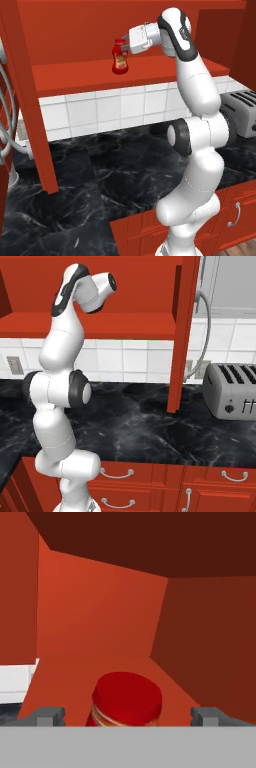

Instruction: Collect the paprika, ketchup, and shaker from the cabinet and place them next to the stove.

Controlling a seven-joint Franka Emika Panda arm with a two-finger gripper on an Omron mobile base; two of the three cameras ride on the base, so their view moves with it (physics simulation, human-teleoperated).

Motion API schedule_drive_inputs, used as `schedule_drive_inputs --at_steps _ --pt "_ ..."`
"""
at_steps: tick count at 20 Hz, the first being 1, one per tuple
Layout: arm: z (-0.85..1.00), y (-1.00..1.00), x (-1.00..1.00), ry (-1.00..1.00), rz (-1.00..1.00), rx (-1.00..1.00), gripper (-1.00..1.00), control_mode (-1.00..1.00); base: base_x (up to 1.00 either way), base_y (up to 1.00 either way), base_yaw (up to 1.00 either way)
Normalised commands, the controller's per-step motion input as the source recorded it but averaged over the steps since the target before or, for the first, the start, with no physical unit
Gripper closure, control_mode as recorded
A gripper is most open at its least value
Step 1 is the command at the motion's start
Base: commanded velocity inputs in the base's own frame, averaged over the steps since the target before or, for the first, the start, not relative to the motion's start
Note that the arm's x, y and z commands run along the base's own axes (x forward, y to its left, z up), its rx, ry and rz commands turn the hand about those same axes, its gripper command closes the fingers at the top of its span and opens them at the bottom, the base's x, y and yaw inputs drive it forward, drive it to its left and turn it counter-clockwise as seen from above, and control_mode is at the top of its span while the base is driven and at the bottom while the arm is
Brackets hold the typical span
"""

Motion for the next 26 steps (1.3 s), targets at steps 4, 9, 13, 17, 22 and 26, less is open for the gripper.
schedule_drive_inputs --at_steps 4,9,13,17,22,26 --pt "-0.03 0.35 0.00 0.01 0.00 0.00 1.00 -1.00 0.00 0.00 0.00" --pt "-0.01 0.21 0.00 0.01 0.00 0.00 1.00 -1.00 0.00 0.00 0.00" --pt "0.00 0.05 0.00 0.00 0.01 0.00 1.00 -1.00 0.00 0.00 0.00" --pt "0.00 0.02 0.00 0.00 0.00 0.00 1.00 -1.00 0.00 0.00 0.00" --pt "-0.01 0.00 0.00 0.00 0.00 0.00 1.00 -1.00 0.00 0.00 0.00" --pt "-0.12 0.00 0.00 -0.03 0.01 0.03 1.00 -1.00 0.00 0.00 0.00"
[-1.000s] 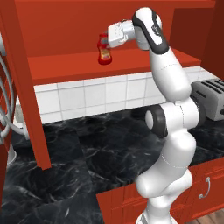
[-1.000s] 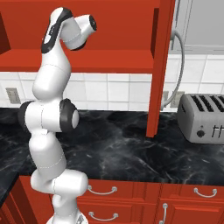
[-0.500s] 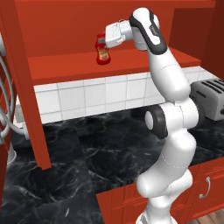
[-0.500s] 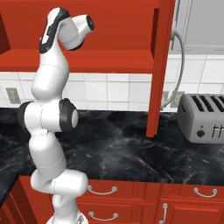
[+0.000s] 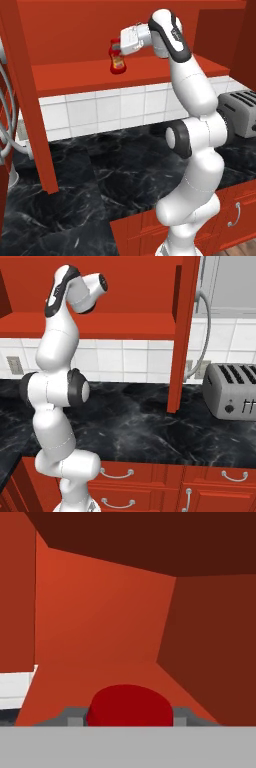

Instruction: Collect the paprika, ketchup, and shaker from the cabinet and place them next to the stove.

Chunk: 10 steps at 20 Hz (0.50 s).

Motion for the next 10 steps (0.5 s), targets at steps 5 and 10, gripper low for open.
schedule_drive_inputs --at_steps 5,10 --pt "-0.24 0.00 -0.07 -0.14 0.03 0.11 1.00 -1.00 0.00 0.00 0.00" --pt "-0.07 0.00 -0.24 -0.20 0.06 0.14 1.00 -1.00 0.00 0.00 0.00"
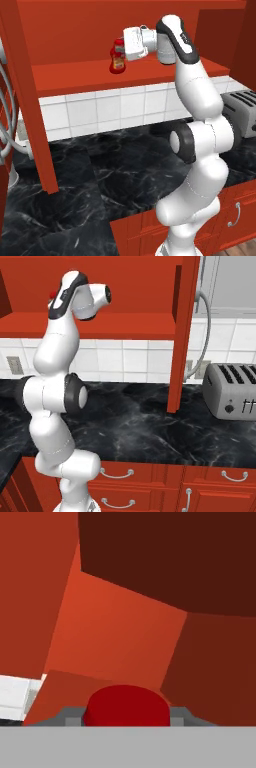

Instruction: Collect the paprika, ketchup, and shaker from the cabinet and place them next to the stove.

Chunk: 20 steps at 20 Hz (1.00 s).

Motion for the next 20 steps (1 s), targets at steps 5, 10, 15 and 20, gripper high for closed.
schedule_drive_inputs --at_steps 5,10,15,20 --pt "0.18 0.00 -0.61 -0.17 0.00 0.03 1.00 -1.00 0.00 0.00 0.00" --pt "0.38 -0.08 -0.91 -0.08 0.00 0.00 1.00 -1.00 0.00 0.00 0.00" --pt "0.25 -0.21 -0.95 0.00 0.00 0.00 1.00 -1.00 0.00 0.00 0.00" --pt "0.01 -0.26 -1.00 0.00 0.00 0.00 1.00 -1.00 0.00 0.00 0.00"
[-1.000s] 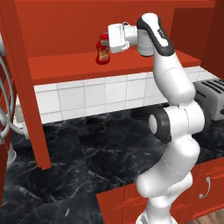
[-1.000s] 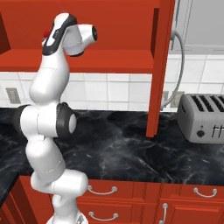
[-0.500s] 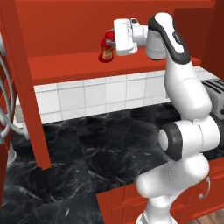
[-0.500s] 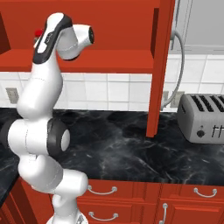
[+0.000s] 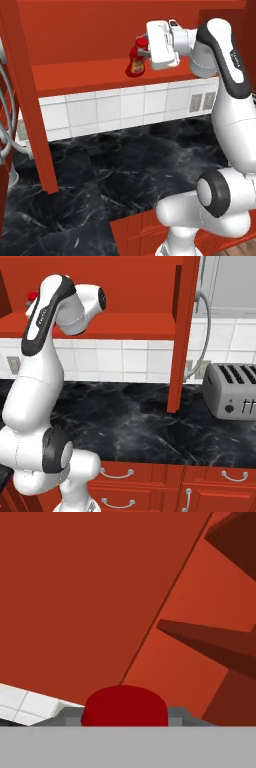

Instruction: Collect the paprika, ketchup, and shaker from the cabinet and place them next to the stove.

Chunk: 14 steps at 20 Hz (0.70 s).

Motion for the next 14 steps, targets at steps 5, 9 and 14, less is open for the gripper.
schedule_drive_inputs --at_steps 5,9,14 --pt "0.00 -0.22 -1.00 0.00 0.00 0.00 1.00 -1.00 0.00 0.00 0.00" --pt "0.00 -0.17 -1.00 0.00 0.00 0.00 1.00 -1.00 0.00 0.00 0.00" --pt "-0.13 -0.05 -0.94 0.01 0.00 -0.02 1.00 -1.00 0.00 0.00 0.00"
